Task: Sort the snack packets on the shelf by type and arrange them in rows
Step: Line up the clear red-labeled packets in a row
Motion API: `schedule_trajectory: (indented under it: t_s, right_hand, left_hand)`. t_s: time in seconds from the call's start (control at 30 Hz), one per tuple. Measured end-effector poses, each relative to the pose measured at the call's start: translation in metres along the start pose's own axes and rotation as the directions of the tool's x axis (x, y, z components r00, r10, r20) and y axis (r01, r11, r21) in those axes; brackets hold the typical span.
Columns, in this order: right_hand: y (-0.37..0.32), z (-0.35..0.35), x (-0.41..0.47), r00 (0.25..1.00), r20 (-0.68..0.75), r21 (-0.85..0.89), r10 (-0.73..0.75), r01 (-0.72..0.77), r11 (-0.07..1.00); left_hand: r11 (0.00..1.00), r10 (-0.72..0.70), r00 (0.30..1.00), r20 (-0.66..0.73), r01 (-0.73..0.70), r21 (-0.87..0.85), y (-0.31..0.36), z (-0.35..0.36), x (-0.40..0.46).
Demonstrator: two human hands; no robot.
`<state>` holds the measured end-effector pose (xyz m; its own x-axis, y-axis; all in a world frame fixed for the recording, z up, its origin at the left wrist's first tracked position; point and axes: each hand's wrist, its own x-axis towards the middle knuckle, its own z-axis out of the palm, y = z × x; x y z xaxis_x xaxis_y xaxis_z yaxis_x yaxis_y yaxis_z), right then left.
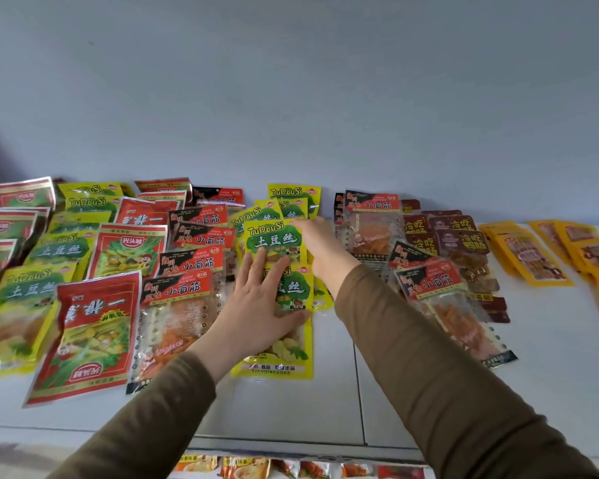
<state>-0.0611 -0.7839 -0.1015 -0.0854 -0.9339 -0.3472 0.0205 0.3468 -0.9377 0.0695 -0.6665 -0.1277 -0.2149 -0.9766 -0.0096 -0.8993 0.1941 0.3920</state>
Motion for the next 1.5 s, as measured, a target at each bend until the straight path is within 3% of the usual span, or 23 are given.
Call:
schedule_trajectory:
  t_s: [0.2, 0.3, 0.37, 0.5, 0.7, 0.8, 0.93, 1.03, 1.2, 1.33, 1.5]
  right_hand:
    - [-0.002, -0.005, 0.012, 0.999, 0.011, -0.065, -0.043, 0.044, 0.997]
    - [0.001, -0.006, 0.015, 0.996, 0.018, -0.081, -0.084, 0.085, 0.993]
    - [0.006, -0.006, 0.016, 0.994, 0.015, -0.088, -0.111, 0.112, 0.990]
    - [0.010, -0.006, 0.016, 0.985, 0.051, -0.045, -0.166, 0.168, 0.985]
    - [0.013, -0.006, 0.011, 0.976, 0.005, 0.099, -0.218, 0.217, 0.971]
    - [0.016, -0.005, 0.010, 0.971, 0.005, 0.121, -0.238, 0.235, 0.964]
    - [0.012, -0.006, 0.010, 0.968, 0.041, 0.174, -0.249, 0.238, 0.955]
    - [0.010, -0.010, 0.014, 0.969, 0.041, 0.176, -0.244, 0.233, 0.956]
    - [0.010, -0.005, 0.016, 0.978, 0.068, 0.189, -0.200, 0.184, 0.965]
    - [0.011, 0.007, 0.018, 0.977, 0.076, 0.222, -0.199, 0.178, 0.959]
    - [0.010, 0.009, 0.028, 0.976, 0.103, 0.183, -0.194, 0.173, 0.968]
  left_hand:
    - [0.994, 0.027, 1.000, -0.016, -0.029, -0.109, -0.002, -0.005, -0.002]
    - [0.930, -0.133, 0.986, -0.098, 0.090, -0.356, 0.006, -0.009, 0.004]
    - [0.848, -0.273, 0.959, -0.072, 0.205, -0.490, 0.009, -0.015, 0.017]
    - [0.767, -0.399, 0.915, -0.065, 0.294, -0.570, 0.010, -0.025, 0.042]
    - [0.727, -0.364, 0.927, -0.093, 0.220, -0.650, 0.015, -0.021, 0.061]
    - [0.688, -0.415, 0.907, -0.071, 0.262, -0.676, 0.016, -0.022, 0.067]
    - [0.682, -0.345, 0.932, -0.114, 0.165, -0.713, 0.017, -0.027, 0.067]
    - [0.628, -0.391, 0.911, -0.132, 0.159, -0.762, 0.011, -0.032, 0.068]
    - [0.466, -0.415, 0.905, 0.089, 0.295, -0.834, 0.011, -0.035, 0.077]
    - [0.586, -0.412, 0.911, -0.019, 0.249, -0.771, 0.006, -0.038, 0.077]
    - [0.688, -0.327, 0.944, -0.044, 0.205, -0.696, -0.001, -0.040, 0.065]
